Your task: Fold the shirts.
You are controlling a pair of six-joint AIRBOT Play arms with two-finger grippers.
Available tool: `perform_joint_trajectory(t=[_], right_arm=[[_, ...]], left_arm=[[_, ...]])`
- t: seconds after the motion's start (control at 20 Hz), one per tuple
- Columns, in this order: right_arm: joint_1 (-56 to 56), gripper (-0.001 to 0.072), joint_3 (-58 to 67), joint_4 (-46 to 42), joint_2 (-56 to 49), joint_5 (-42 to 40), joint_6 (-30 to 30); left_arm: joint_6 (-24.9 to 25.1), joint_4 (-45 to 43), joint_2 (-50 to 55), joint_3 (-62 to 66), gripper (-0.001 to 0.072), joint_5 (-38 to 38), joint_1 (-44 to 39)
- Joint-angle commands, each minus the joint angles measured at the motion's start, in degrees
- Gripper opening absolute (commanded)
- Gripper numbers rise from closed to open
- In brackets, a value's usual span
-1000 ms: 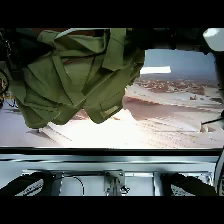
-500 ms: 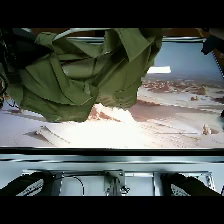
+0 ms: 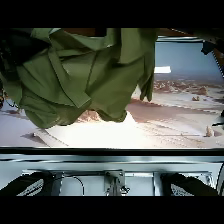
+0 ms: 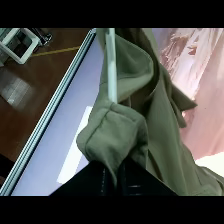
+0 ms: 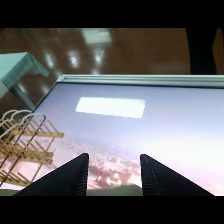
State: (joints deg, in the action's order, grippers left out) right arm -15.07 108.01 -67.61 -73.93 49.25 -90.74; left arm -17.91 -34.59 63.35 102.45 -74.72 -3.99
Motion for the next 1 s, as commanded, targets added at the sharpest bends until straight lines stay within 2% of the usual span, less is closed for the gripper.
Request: perform_joint_trajectory(t=[0.0, 0.1, 0.2, 0.3, 0.4, 0.55, 0.6, 0.65, 0.85, 0.95], right_arm=[[0.0, 0.0460, 0.0, -3.8, 2.4, 0.7, -0.1], [0.0, 0.0460, 0.0, -4.4, 5.3, 3.1, -0.1], [-0.2, 0.0460, 0.0, -1.1, 7.1, 9.4, 0.5], [-0.2, 0.0461, 0.0, -1.1, 7.0, 16.3, 1.3], [-0.2, 0.0460, 0.0, 1.7, 5.8, 18.8, 1.4], [-3.1, 0.0468, 0.0, 3.0, 2.6, 14.8, 1.4], [-4.3, 0.0612, 0.0, 3.3, 1.6, 14.6, 1.4], [-5.7, 0.0648, 0.0, 3.2, 0.9, 14.6, 1.7], [-8.4, 0.0636, 0.0, -3.9, 0.8, 7.5, 1.0], [-8.4, 0.0625, 0.0, -7.8, 0.5, 7.2, -1.0]], left_arm=[[0.3, 0.1, -0.1, 0.0, 0.0051, 2.1, 0.0], [0.3, 0.1, -0.1, 0.0, 0.0051, 2.6, 0.0], [0.3, 0.1, -0.1, 0.0, 0.0051, 2.6, 0.0], [0.3, 0.1, -0.1, 0.0, 0.0051, 2.6, 0.0], [0.3, 0.1, -0.1, 0.0, 0.0051, 2.5, 0.0], [0.3, 0.1, -0.1, 0.0, 0.0051, 2.6, 0.0], [0.3, 0.1, -0.1, 0.0, 0.0051, 2.6, 0.0], [0.3, 0.1, -0.1, 0.0, 0.0051, 2.6, 0.0], [0.3, 0.1, -0.1, 0.0, 0.0051, 2.6, 0.0], [0.3, 0.1, -0.1, 0.0, 0.0051, 2.5, 0.0]])
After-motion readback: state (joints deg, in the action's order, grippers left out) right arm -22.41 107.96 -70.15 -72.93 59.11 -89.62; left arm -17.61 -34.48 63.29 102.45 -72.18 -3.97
